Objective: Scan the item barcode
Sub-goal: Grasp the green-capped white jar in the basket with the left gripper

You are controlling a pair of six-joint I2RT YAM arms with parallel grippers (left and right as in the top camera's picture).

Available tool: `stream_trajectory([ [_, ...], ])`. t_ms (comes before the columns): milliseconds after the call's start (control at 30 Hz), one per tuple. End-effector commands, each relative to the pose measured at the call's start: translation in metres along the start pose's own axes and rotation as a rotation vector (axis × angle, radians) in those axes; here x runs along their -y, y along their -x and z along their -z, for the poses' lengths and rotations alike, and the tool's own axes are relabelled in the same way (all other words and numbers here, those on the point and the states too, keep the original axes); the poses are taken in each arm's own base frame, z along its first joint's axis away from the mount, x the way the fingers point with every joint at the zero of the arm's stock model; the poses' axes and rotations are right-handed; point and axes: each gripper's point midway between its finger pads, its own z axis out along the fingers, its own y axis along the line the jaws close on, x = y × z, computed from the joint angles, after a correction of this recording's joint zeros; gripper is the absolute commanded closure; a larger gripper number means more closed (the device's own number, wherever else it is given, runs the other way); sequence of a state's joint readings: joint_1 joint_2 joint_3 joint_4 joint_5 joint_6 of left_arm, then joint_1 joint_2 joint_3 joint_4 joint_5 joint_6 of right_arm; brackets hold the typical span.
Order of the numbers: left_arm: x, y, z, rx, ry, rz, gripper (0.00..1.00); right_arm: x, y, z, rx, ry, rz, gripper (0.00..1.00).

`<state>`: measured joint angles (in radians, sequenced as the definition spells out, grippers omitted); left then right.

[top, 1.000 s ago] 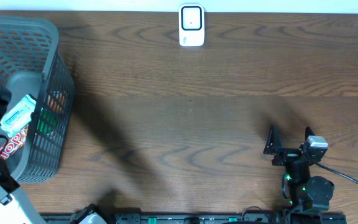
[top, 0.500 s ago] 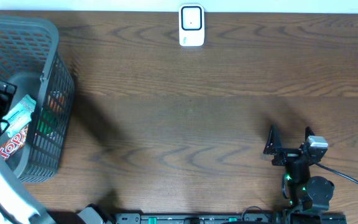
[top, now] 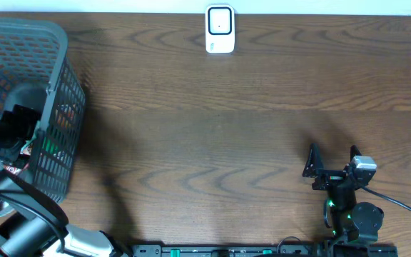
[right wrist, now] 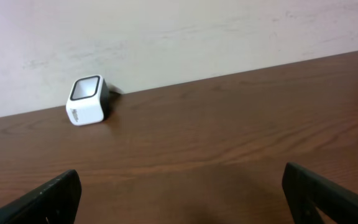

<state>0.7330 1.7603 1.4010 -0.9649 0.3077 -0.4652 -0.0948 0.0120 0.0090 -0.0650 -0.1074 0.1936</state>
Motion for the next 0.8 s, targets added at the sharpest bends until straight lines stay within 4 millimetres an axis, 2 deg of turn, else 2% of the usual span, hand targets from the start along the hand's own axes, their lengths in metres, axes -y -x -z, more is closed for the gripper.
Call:
stream_trajectory([
  [0, 0.005, -0.007, -0.010, -0.019, 0.020, -0.051, 0.02, -0.001, -0.001, 0.000, 0.000, 0.002, 0.012, 0.01],
  [167, 0.015, -0.013, -0.019, -0.028, 0.029, -0.090, 0.02, -0.001, -0.001, 0.000, 0.000, 0.002, 0.012, 0.01],
  [467, -0.016, -0.015, -0.031, 0.013, 0.200, -0.067, 0.02, -0.001, -0.001, 0.000, -0.001, 0.002, 0.011, 0.01],
  [767, -0.019, -0.023, -0.038, -0.009, 0.212, -0.073, 0.02, -0.001, -0.001, 0.000, -0.001, 0.002, 0.011, 0.01],
])
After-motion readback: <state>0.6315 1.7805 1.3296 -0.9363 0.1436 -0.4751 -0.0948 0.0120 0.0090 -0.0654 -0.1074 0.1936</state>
